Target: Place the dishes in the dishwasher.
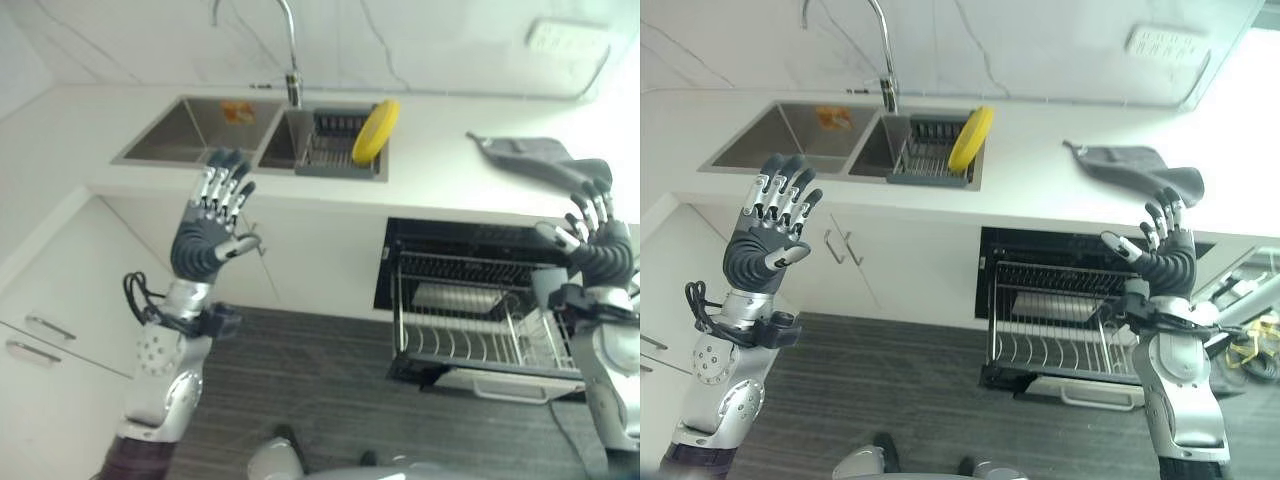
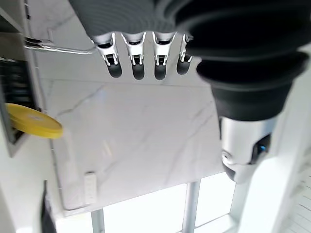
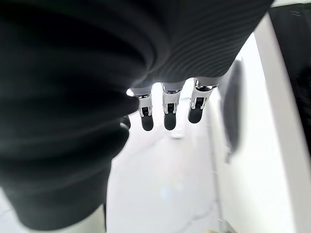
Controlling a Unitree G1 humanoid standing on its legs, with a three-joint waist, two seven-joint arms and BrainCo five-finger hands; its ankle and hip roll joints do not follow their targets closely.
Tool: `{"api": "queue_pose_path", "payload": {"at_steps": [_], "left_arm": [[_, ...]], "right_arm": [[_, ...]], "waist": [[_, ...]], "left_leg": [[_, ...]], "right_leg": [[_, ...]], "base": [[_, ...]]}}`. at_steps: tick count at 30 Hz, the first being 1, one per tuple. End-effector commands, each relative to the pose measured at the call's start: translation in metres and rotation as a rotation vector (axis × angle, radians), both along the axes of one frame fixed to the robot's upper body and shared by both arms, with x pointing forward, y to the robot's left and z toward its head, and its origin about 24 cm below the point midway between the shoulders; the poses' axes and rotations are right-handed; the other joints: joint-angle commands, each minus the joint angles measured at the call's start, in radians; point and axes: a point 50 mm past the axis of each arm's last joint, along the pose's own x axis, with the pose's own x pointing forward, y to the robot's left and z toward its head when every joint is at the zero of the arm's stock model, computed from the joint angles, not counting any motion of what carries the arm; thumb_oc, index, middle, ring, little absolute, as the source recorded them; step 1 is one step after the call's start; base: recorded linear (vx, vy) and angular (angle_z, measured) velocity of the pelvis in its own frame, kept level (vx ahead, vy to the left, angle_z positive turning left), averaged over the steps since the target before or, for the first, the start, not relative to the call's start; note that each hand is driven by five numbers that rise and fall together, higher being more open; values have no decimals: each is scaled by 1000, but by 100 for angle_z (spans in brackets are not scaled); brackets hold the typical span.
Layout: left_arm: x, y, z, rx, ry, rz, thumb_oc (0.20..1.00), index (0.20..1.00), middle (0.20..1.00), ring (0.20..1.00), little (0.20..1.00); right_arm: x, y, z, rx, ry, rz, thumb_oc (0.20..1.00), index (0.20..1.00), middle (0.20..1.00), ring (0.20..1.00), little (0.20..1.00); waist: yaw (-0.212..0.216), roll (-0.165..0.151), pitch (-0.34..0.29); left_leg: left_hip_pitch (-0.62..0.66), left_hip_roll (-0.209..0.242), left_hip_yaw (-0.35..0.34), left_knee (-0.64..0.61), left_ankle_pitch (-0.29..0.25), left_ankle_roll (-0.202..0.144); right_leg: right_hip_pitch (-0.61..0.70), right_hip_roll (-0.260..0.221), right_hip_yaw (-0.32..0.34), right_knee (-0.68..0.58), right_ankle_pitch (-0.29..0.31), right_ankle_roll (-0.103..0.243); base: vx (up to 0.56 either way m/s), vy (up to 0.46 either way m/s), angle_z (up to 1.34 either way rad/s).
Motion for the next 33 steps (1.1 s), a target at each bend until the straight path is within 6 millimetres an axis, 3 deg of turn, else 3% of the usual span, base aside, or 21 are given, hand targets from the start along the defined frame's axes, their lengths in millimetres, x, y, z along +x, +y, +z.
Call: {"api": "queue_pose_path", "payload": {"at_steps": [1,3,8,10,13,16,17,23,28,33], "left_arm": [[-12,11,4,-75,-51,36,1000,1000,1000,1000,1000],[-14,13,2,-84,-50,31,1000,1000,1000,1000,1000],[-21,16,0,-94,-33,54,1000,1000,1000,1000,1000],[-15,12,3,-58,-28,49,1000,1000,1000,1000,1000],[-6,4,6,-40,-15,21,1000,1000,1000,1000,1000],[-3,-3,10,-15,-38,-27,1000,1000,1000,1000,1000],[0,-8,14,2,-47,-53,1000,1000,1000,1000,1000],[4,-9,16,78,-22,-26,1000,1000,1000,1000,1000],[8,-9,21,159,-33,-1,1000,1000,1000,1000,1000],[8,-12,17,89,-3,-21,1000,1000,1000,1000,1000]], "right_arm": [[-8,-1,26,-86,-106,53,1000,1000,1000,1000,1000],[-9,-2,25,-94,-97,55,1000,1000,1000,1000,1000],[-18,-4,24,-130,-78,85,1000,1000,1000,1000,1000],[-20,-9,27,-122,-79,70,1000,1000,1000,1000,1000],[-18,-6,31,-114,-109,57,1000,1000,1000,1000,1000],[-15,-4,31,-92,-124,42,1000,1000,1000,1000,1000],[-14,-2,30,-92,-129,44,1000,1000,1000,1000,1000],[-16,1,22,-77,-108,49,1000,1000,1000,1000,1000],[-15,-3,26,-112,-97,69,1000,1000,1000,1000,1000],[-18,-9,26,-109,-96,75,1000,1000,1000,1000,1000]], "waist": [[41,24,-9],[40,29,-3],[41,35,9],[41,23,-7],[58,7,-30],[71,-20,-46],[67,-29,-57],[64,-16,-64],[50,-23,-47],[2,-23,-35]], "left_leg": [[-68,-1,-57,13,193,-26],[-66,5,-37,13,209,-27],[-32,4,-68,13,208,-23],[17,-21,-44,13,170,7],[38,-70,-61,13,129,50],[55,-110,-69,13,103,85],[78,-132,-69,13,86,109],[137,-172,-65,13,41,138],[167,-161,-18,13,21,130],[207,-172,-66,13,-24,133]], "right_leg": [[59,38,28,1,-24,56],[71,41,26,1,-29,53],[101,29,77,41,-61,58],[119,2,78,71,-84,79],[125,-20,76,115,-108,101],[96,-54,60,192,-55,142],[35,-65,58,302,-5,170],[-118,-61,-1,585,56,173],[-111,-79,-96,339,14,154],[-169,-87,-8,147,92,160]], "base": [[327,179,-81],[306,196,-49],[371,326,-57],[407,521,-59],[252,366,27],[185,323,33],[202,366,41],[212,284,25],[132,69,-16],[147,-65,-6]]}}
